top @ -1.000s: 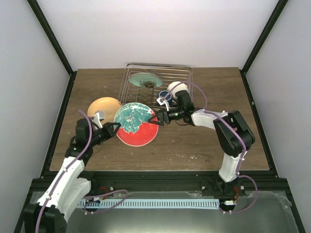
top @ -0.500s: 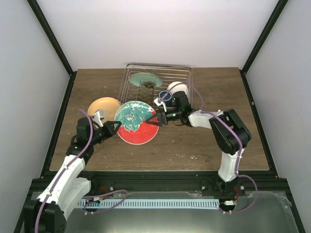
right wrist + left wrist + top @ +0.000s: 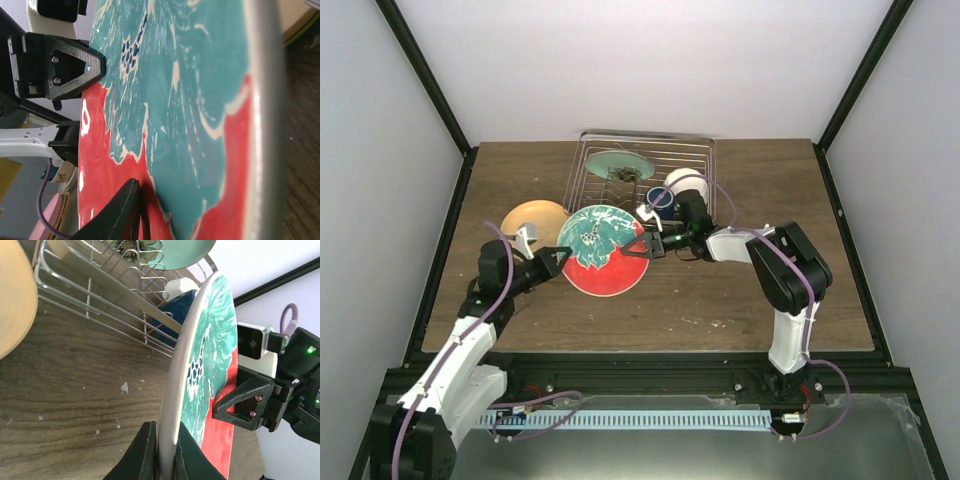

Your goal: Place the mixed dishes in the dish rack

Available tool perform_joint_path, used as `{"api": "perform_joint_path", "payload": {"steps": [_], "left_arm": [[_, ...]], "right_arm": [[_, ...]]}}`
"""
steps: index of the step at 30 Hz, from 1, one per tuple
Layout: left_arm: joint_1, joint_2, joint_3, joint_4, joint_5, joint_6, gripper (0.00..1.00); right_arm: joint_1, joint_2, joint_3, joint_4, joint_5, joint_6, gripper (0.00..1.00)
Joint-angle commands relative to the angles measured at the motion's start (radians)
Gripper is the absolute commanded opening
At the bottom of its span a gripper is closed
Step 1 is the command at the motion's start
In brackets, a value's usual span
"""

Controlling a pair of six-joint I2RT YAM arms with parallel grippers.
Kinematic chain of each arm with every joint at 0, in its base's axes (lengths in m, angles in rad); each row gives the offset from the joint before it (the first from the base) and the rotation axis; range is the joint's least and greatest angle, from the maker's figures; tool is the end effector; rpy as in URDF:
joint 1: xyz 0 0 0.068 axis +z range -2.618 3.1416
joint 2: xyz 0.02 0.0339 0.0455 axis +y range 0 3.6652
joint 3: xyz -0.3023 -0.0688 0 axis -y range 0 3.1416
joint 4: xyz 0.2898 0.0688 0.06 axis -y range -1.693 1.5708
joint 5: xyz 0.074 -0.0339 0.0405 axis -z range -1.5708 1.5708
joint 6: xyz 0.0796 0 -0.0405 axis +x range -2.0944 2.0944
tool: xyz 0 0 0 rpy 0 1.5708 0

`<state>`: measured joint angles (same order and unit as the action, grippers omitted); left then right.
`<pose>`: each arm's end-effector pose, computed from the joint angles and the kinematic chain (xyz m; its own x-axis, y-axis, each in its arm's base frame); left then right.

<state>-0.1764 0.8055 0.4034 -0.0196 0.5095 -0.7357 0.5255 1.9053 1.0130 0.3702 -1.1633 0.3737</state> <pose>0.2213 -0.0789 0.2146 -0.6956 -0.4711 -0.5424 0.1679 0.6275 -0.7603 0.3434 0.2836 0.1585 -0.7255 -0.2535 -0.6398 -0.6685 0.0388 0.7427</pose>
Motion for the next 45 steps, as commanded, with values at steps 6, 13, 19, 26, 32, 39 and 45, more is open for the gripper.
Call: {"api": "perform_joint_path", "payload": {"steps": [6, 13, 19, 26, 32, 39, 45], "left_arm": [[-0.007, 0.009, 0.014, 0.143, 0.004, -0.028, 0.15], [-0.008, 0.0, 0.037, 0.097, -0.015, -0.001, 0.34], [-0.006, -0.001, 0.034, 0.09, -0.015, 0.003, 0.41], [-0.007, -0.014, 0.039, 0.049, -0.036, 0.032, 0.85], [-0.006, -0.052, 0.115, -0.141, -0.206, 0.142, 1.0], [0.058, -0.035, 0.26, -0.35, -0.449, 0.302, 1.0], [0.2, 0.116, 0.333, -0.333, -0.377, 0.398, 1.0]], "right_arm": [[0.029, -0.012, 0.036, 0.006, -0.013, -0.066, 0.03], [0.028, -0.038, 0.041, -0.034, 0.025, -0.097, 0.01], [0.028, -0.06, 0.035, -0.03, 0.049, -0.096, 0.01], [0.021, -0.104, 0.036, -0.078, 0.111, -0.136, 0.01], [0.007, -0.165, 0.046, -0.206, 0.2, -0.247, 0.01], [-0.007, -0.268, 0.038, -0.303, 0.267, -0.363, 0.01], [-0.009, -0.426, -0.021, -0.252, 0.333, -0.432, 0.01]]}}
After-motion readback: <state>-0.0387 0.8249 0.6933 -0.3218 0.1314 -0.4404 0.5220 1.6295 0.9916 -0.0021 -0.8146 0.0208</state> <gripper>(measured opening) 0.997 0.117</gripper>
